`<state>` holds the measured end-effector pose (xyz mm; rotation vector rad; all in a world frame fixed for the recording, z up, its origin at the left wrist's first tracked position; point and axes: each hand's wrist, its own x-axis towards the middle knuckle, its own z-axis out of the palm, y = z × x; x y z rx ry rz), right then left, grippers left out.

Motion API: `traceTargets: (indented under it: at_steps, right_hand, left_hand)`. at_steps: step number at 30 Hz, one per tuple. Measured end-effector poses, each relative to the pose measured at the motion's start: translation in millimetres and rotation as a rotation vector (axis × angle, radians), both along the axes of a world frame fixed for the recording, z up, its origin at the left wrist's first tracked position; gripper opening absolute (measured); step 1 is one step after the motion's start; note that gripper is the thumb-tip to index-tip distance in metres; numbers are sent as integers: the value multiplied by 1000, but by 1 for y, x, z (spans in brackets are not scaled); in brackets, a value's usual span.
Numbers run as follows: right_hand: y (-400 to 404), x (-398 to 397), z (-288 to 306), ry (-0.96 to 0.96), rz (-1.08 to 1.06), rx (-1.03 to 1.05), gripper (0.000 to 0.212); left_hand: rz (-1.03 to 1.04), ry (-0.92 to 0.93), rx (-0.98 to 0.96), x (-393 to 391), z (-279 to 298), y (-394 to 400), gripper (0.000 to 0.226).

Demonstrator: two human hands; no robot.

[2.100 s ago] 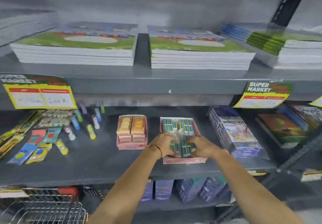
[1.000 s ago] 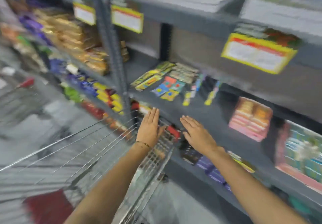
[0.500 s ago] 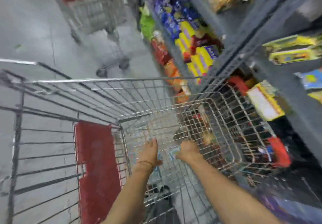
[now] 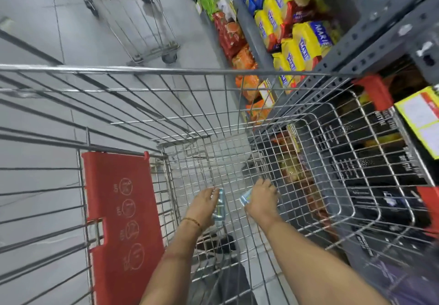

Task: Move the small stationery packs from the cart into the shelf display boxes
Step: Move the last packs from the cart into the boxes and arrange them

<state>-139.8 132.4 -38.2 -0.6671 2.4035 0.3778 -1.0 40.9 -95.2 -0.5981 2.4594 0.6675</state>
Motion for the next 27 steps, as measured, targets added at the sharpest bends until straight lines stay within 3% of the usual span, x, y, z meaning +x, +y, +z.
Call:
traceTargets:
  at_steps: [6,10,15,19,23,27]
  right_hand:
    - [1,-29,77,-148,183,-137,82]
    - [29,-56,158,-143,229,-216,83]
    - [103,-83,278,7,87,-434,70]
    - [185,-93,353,157,-39,-476,82]
    - [278,-82,409,243,-210,-508,76]
    - [376,-54,440,355,-357,-505,72]
  left_hand:
    - [-97,56,22,-42,80,-16,87]
    - [-191,129,48,-86,161,-9,87]
    - [-391,371,70,-156,290,34,84]
    - [-596,515,76,-198,375,93,82]
    - [-857,606,114,-225,433,178,72]
    - [-1012,619,162,-242,462,277,78]
